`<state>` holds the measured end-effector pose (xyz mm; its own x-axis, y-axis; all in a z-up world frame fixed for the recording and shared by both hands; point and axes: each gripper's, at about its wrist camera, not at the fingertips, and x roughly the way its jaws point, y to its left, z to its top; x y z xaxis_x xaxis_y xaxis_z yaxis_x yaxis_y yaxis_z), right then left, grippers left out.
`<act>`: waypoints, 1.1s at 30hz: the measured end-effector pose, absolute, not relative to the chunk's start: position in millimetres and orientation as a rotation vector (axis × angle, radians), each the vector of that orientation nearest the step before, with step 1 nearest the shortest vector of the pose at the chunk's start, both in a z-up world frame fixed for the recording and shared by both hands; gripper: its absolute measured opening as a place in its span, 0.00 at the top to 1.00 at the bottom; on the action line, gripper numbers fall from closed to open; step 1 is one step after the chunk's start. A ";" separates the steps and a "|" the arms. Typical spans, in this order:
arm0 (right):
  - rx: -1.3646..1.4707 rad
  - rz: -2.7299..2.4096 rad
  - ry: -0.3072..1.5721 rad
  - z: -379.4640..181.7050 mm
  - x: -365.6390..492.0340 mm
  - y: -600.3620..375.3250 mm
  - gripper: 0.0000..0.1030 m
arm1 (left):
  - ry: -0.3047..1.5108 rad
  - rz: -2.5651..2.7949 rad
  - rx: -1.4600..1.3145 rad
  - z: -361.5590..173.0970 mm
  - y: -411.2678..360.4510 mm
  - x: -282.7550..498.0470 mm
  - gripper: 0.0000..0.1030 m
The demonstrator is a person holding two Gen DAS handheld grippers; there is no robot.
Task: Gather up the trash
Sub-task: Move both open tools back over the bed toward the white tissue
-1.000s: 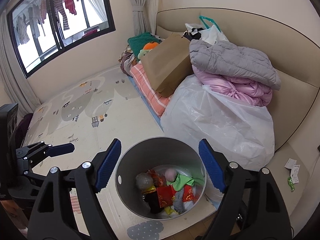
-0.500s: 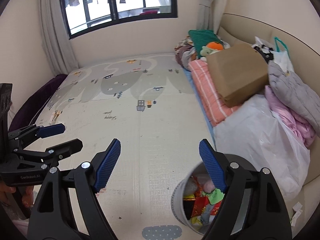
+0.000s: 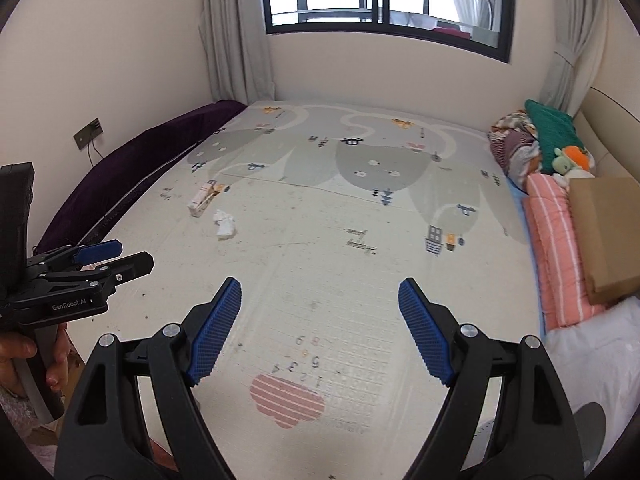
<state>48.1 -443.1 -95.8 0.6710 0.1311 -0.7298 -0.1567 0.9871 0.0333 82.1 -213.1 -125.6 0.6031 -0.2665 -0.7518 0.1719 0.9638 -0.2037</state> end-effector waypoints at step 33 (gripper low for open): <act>-0.044 0.246 1.028 -281.9 353.5 -98.2 0.24 | 1.062 -0.131 -0.118 -265.9 98.9 336.4 0.23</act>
